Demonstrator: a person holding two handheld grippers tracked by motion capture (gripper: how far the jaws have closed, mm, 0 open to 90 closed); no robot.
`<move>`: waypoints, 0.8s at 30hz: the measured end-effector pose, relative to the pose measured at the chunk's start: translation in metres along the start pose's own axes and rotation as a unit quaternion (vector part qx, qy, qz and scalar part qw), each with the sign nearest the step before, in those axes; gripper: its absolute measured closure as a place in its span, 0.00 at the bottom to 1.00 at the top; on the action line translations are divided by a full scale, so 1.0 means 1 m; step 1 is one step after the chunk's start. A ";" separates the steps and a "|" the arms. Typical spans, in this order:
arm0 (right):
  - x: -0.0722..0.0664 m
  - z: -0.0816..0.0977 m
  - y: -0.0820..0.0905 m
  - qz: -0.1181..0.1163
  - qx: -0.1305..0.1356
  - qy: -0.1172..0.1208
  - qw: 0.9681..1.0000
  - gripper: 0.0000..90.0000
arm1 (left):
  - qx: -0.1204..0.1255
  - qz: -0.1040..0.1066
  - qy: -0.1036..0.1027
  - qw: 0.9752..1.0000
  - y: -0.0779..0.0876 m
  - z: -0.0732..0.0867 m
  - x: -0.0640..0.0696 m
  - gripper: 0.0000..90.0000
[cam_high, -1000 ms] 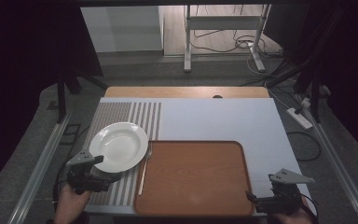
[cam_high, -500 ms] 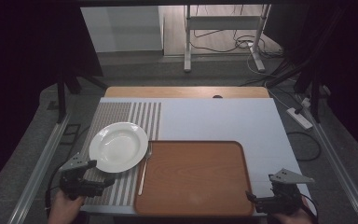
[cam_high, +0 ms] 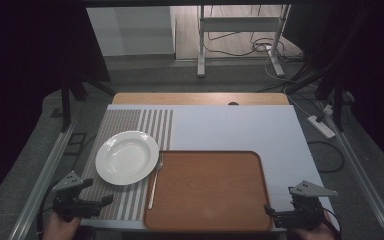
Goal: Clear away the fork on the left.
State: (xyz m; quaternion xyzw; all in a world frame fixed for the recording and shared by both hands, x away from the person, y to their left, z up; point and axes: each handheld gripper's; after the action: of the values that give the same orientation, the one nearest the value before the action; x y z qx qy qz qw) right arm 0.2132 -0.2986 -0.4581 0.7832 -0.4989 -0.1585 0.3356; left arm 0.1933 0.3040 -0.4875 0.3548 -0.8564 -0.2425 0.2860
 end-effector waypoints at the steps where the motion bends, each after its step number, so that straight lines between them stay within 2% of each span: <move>1: 0.000 0.000 0.000 0.000 0.000 0.000 1.000 0.00 | 0.006 0.000 0.001 1.000 0.002 0.001 0.000 0.00; 15: 0.000 0.000 0.000 0.001 0.001 -0.002 1.000 0.00 | 0.006 -0.006 -0.007 1.000 0.011 0.009 0.004 0.00; 24: 0.001 0.000 0.000 0.001 0.002 -0.005 1.000 0.00 | 0.005 -0.012 -0.002 1.000 0.017 0.014 0.004 0.00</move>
State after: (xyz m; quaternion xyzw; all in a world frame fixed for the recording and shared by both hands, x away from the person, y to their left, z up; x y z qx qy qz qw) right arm 0.2132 -0.2994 -0.4579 0.7825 -0.5016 -0.1616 0.3317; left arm 0.1736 0.3144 -0.4859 0.3656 -0.8539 -0.2423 0.2800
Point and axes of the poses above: each handheld gripper's, and its own axes: y roughly backward along the jaws, z roughly out of its underside, x roughly to its right, and after that the axes turned 10 degrees about z, right-handed
